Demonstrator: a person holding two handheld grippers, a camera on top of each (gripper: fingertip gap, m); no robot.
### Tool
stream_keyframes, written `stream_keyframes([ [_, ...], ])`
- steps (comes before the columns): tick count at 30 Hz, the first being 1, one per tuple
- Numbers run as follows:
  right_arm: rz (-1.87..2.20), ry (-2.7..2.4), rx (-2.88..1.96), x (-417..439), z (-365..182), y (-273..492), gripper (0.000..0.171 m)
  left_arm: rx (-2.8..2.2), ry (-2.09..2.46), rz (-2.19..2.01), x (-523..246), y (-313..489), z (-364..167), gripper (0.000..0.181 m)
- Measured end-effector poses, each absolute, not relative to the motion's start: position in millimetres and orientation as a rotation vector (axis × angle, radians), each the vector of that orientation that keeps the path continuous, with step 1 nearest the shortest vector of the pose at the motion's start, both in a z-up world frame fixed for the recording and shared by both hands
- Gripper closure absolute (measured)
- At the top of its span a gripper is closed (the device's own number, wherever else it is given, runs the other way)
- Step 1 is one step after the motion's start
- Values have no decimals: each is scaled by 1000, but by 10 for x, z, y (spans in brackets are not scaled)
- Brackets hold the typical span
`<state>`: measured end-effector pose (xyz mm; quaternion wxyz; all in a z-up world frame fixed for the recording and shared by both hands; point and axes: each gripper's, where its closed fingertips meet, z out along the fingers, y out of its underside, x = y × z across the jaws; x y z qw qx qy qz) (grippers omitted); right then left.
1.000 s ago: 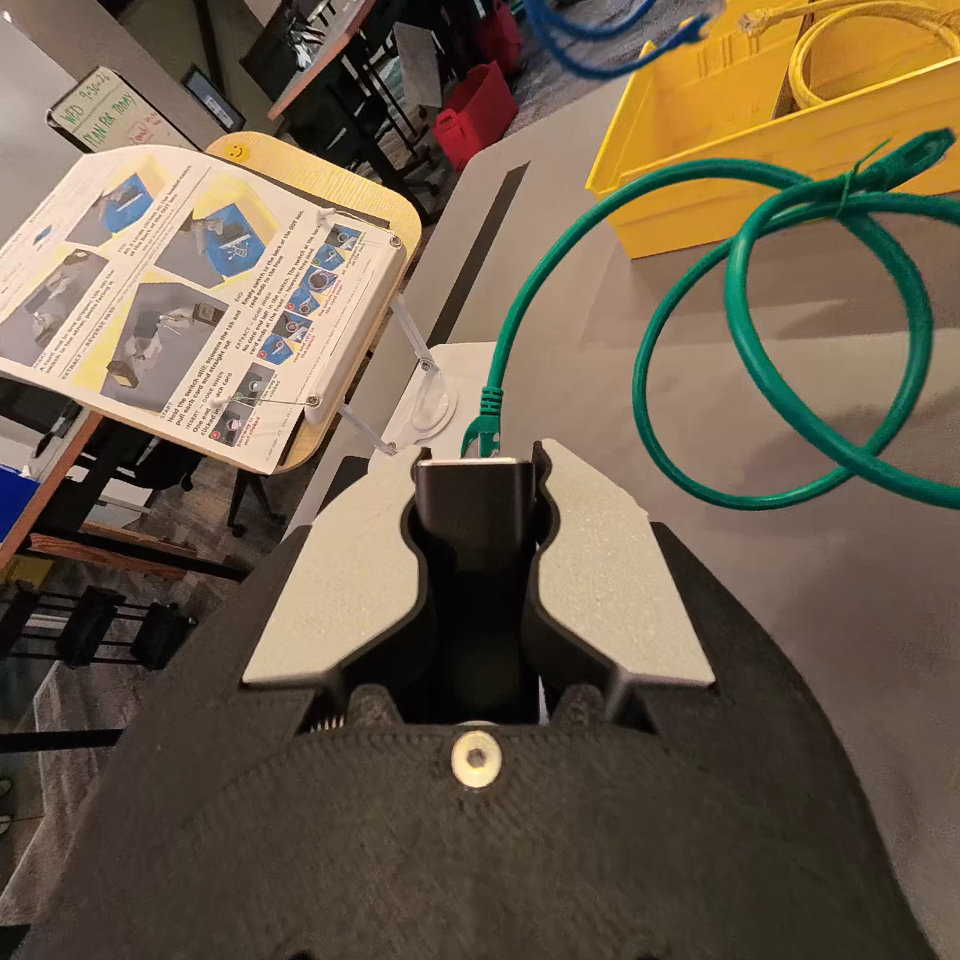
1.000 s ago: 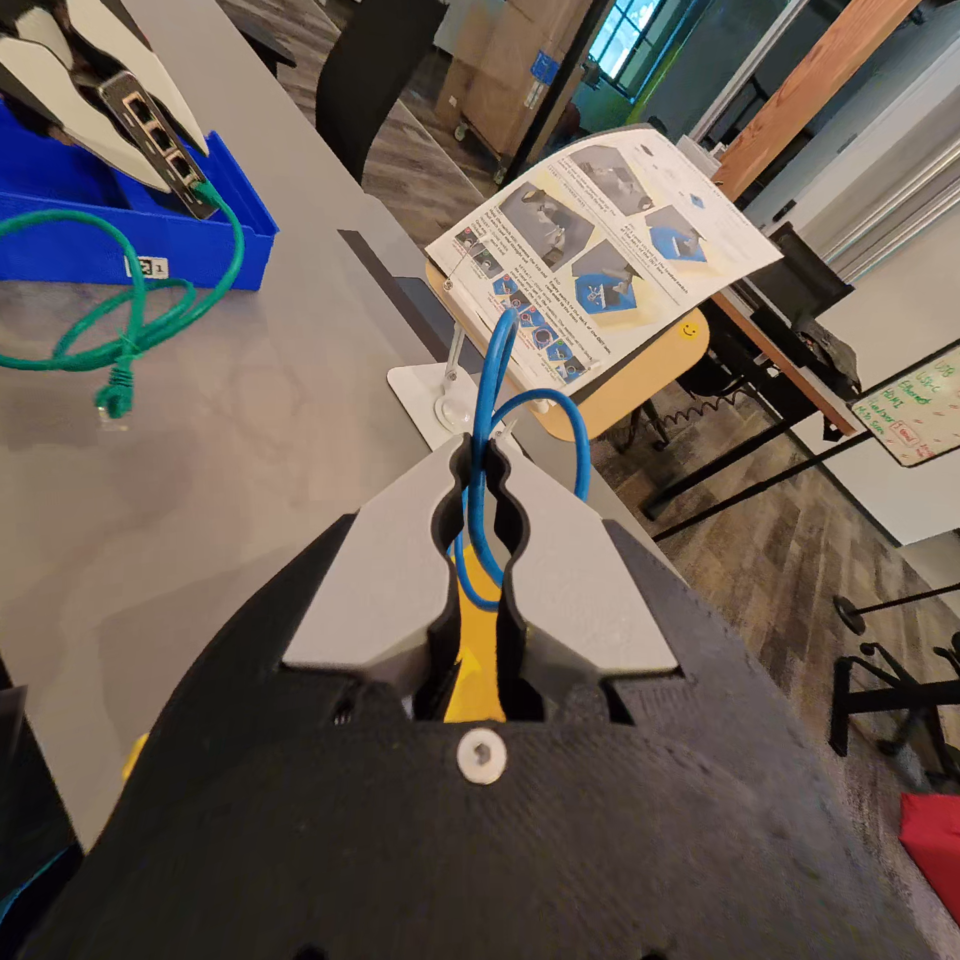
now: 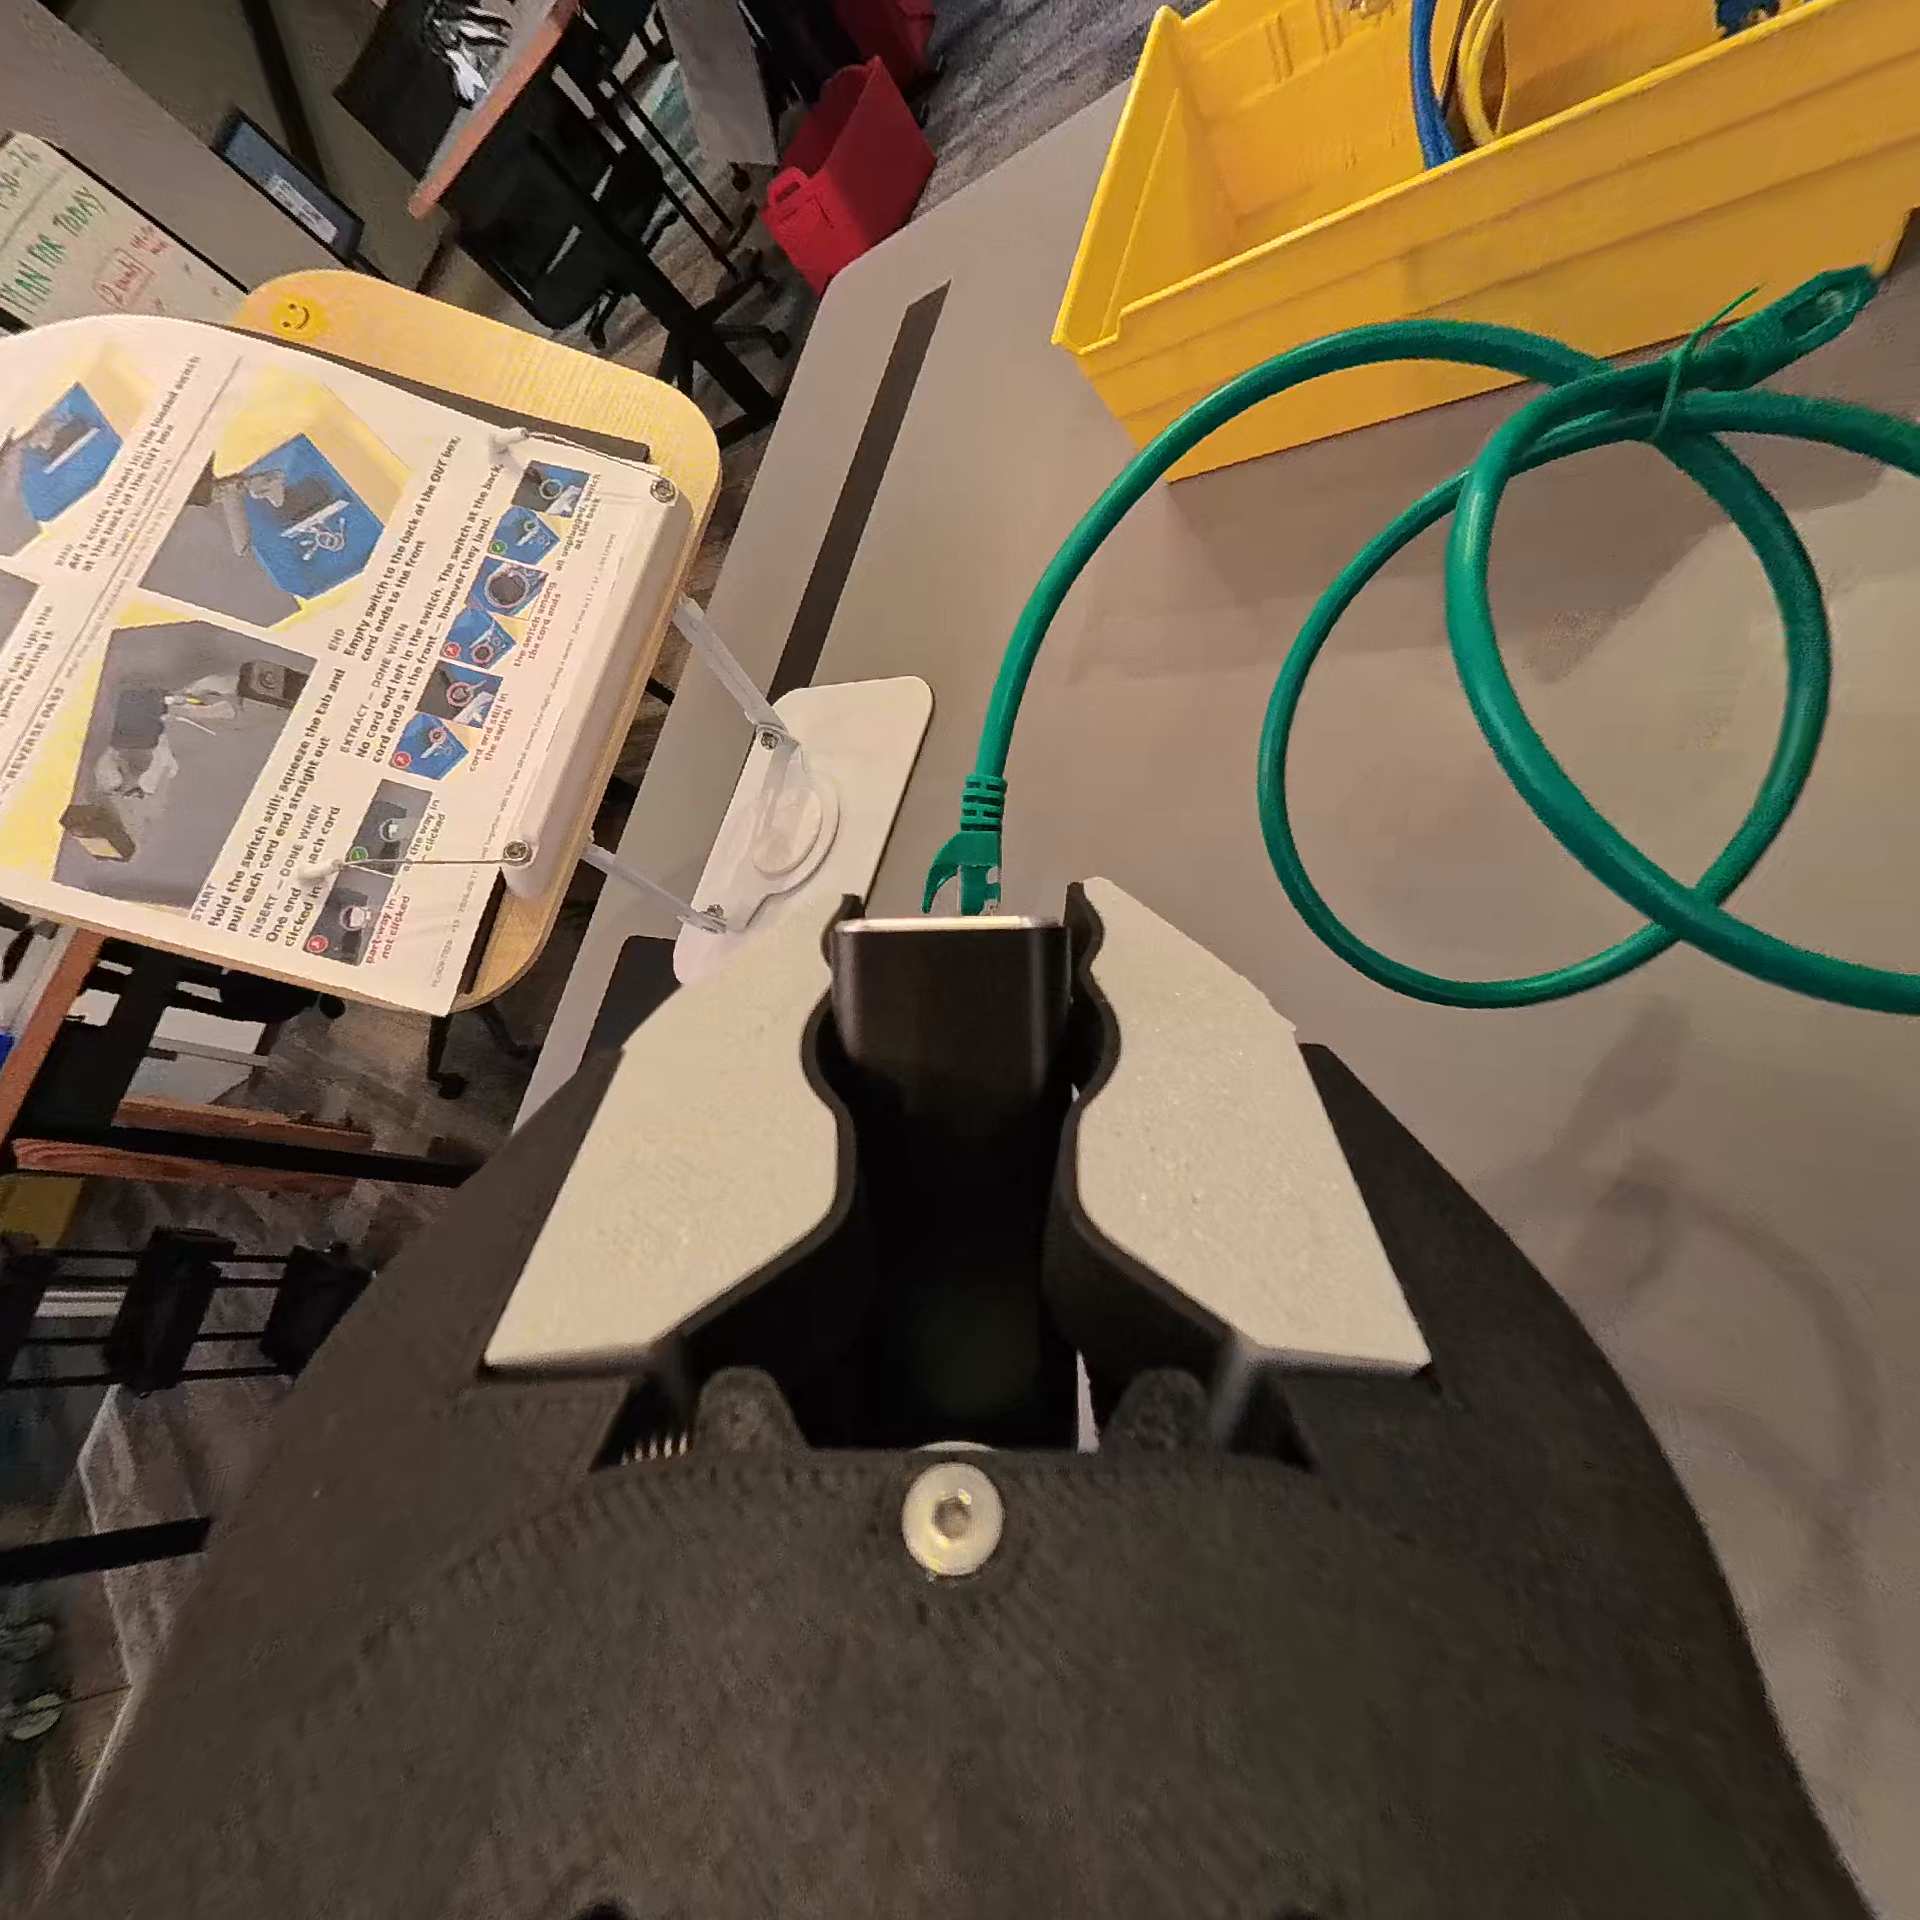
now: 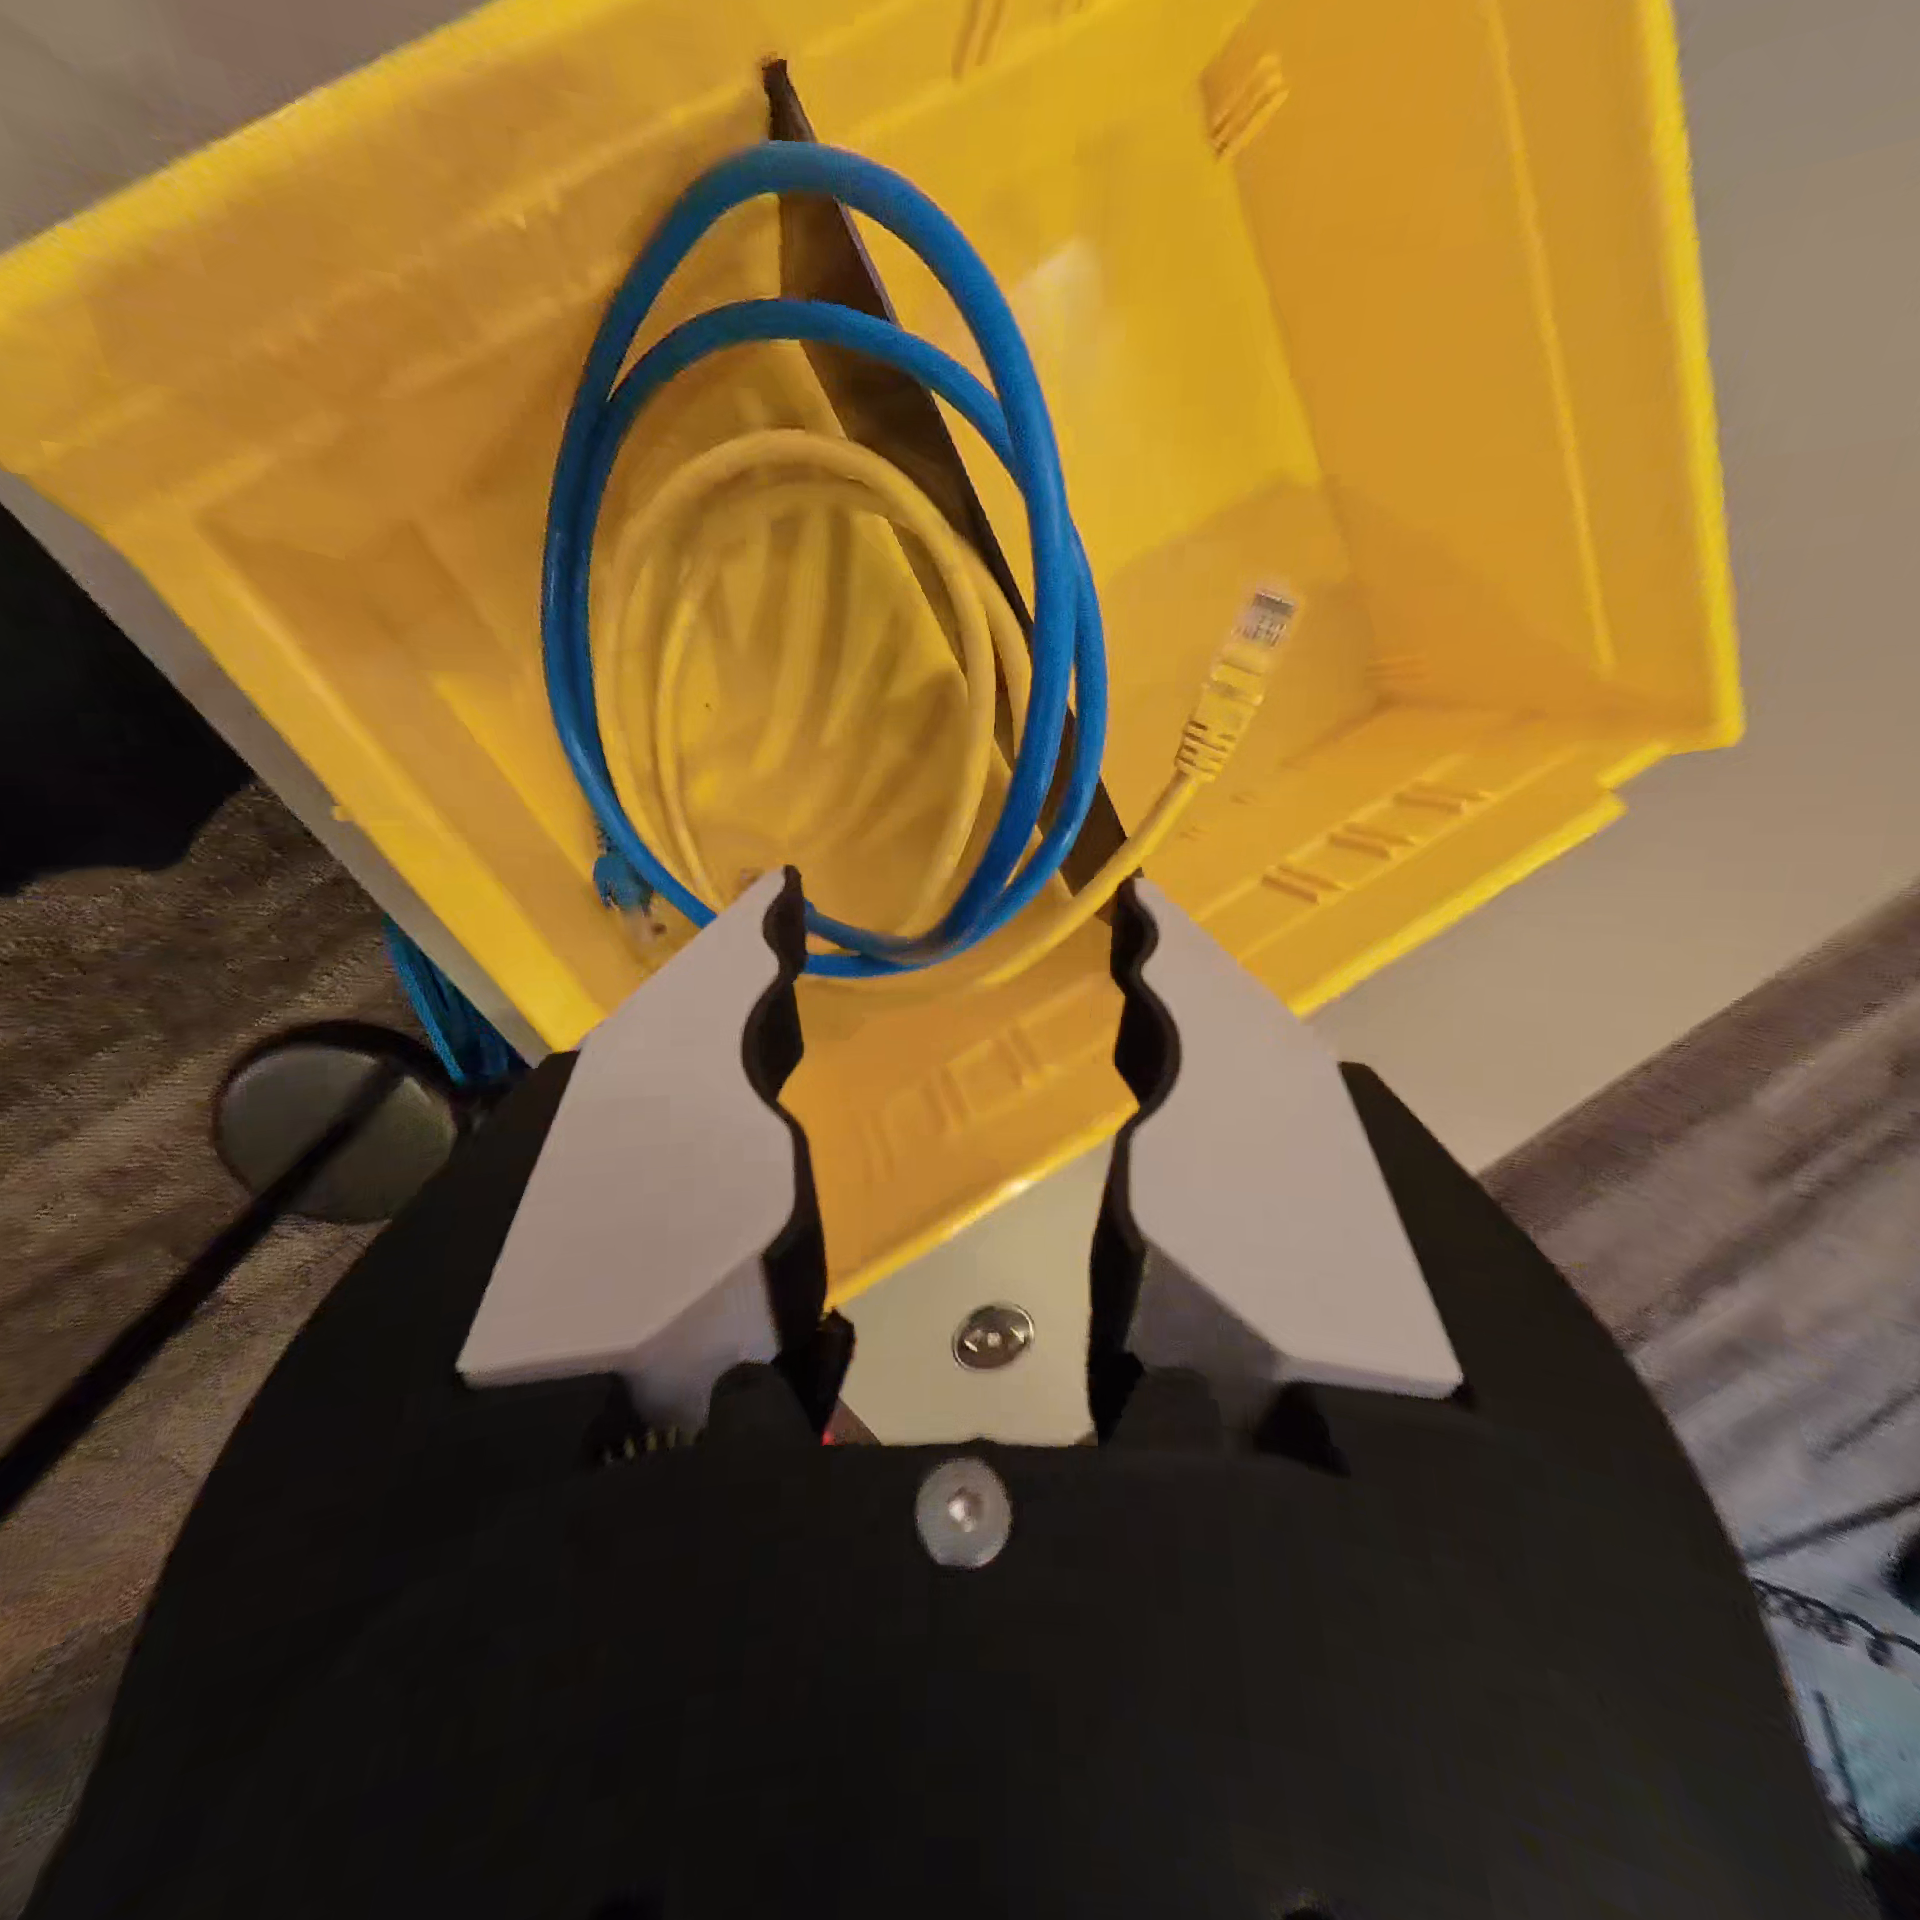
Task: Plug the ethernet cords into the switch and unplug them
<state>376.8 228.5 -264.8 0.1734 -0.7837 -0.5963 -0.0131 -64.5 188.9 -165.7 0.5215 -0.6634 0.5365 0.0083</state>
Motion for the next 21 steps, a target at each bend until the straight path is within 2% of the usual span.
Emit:
stream_keyframes([
  [5,-158,-1602,-2047,3602,-2080,2353,114,-1555,1293,105,-616,1918,-1640,144],
  [12,98,-1583,-1534,2208,-1353,1981,144,-1485,1272,208,-516,1949,-1538,144],
  [17,199,-1625,-1289,1310,-1315,1749,160,-1456,1292,274,-434,1926,-1494,144],
  [21,250,-1657,-1172,775,-1394,1667,156,-1438,1338,344,-369,1903,-1505,144],
])
